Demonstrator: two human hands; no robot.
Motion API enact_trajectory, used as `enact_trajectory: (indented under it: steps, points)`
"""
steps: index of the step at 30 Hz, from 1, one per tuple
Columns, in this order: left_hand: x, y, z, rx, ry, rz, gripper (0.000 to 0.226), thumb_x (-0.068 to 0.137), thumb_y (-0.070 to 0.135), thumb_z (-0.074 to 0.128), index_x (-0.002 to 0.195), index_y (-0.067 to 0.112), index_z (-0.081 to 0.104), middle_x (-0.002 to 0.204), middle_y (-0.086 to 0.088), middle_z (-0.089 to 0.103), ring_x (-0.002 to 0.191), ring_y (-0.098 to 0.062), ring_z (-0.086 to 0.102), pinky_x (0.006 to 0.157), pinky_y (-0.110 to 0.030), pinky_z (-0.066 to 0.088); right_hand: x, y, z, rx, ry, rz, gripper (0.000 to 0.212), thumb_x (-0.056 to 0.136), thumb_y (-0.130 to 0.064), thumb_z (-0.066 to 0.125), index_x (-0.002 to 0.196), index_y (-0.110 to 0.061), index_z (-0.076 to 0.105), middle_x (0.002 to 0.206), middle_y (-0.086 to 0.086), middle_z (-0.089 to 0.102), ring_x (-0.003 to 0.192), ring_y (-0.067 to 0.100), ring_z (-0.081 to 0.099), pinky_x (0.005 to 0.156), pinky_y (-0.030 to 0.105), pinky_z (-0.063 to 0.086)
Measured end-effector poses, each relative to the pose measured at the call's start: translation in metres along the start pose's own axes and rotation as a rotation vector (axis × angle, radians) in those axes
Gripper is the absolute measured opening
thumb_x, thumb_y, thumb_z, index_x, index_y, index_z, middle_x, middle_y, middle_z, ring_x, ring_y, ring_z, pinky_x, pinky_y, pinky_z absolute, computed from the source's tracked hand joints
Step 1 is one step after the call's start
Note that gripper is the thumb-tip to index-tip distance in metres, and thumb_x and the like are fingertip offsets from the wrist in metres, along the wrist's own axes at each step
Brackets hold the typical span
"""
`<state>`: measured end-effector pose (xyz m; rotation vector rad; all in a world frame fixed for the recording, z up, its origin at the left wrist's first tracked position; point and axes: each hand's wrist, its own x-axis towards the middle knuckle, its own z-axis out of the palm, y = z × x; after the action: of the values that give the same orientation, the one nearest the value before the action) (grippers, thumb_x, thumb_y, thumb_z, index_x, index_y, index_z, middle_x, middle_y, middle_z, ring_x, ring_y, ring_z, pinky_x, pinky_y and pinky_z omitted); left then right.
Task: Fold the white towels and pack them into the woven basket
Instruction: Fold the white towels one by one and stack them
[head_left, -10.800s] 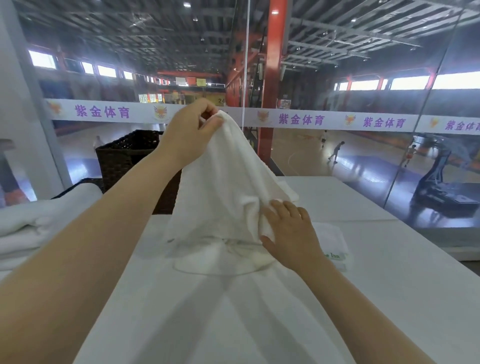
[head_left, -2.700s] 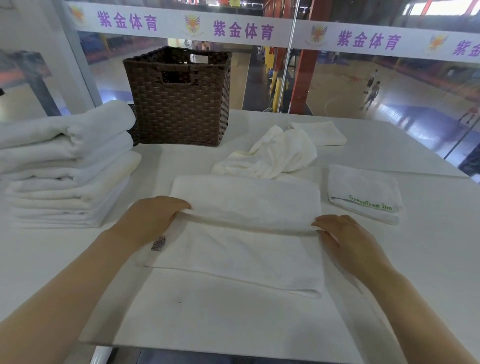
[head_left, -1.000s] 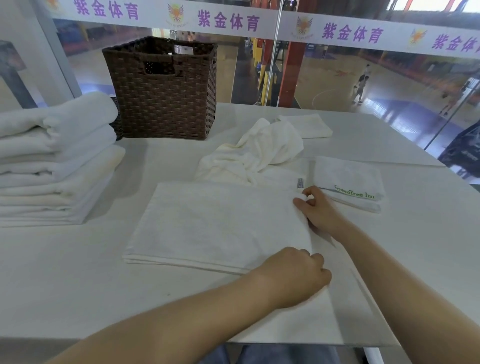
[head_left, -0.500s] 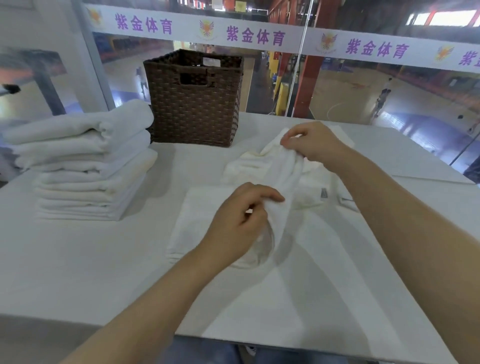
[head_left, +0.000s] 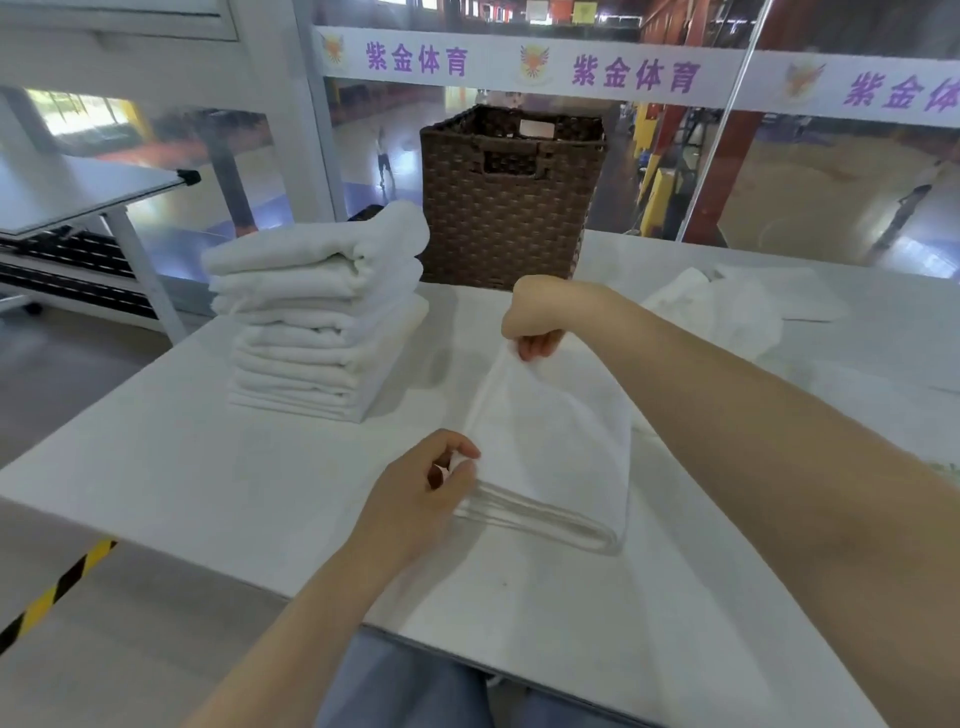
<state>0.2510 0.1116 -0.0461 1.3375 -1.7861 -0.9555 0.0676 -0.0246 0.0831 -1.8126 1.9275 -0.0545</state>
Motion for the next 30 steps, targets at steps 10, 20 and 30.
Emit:
enact_trajectory:
  steps: [10,20,30]
  points:
    - [-0.012,-0.025,-0.002,0.308,0.032,0.095,0.014,0.097,0.03,0.052,0.107,0.033,0.06,0.095,0.014,0.046,0.07,-0.004,0.055,0.068,-0.019,0.044,0.029,-0.001,0.058,-0.21,0.022,-0.013,0.019,0.076,-0.003,0.057,0.059,-0.005,0.063,0.051,0.007,0.061,0.054,0.024,0.058,0.055,0.025,0.046]
    - [0.039,-0.002,-0.024,0.389,-0.083,0.076,0.015,0.095,0.037,0.052,0.101,0.027,0.062,0.103,0.008,0.056,0.088,-0.011,0.059,0.08,-0.029,0.047,0.005,0.08,0.061,0.323,0.407,-0.188,0.023,0.093,-0.017,0.054,0.115,-0.022,0.058,0.089,-0.003,0.064,0.079,0.013,0.06,0.067,0.022,0.041]
    - [0.127,0.019,0.005,0.379,-0.316,-0.218,0.069,0.093,0.058,0.045,0.146,0.017,0.032,0.137,-0.001,0.052,0.116,-0.023,0.054,0.089,-0.032,0.042,-0.019,0.142,0.046,0.154,0.322,0.139,0.04,0.092,-0.052,0.052,0.101,-0.015,0.065,0.094,0.007,0.072,0.082,0.024,0.065,0.076,0.031,0.048]
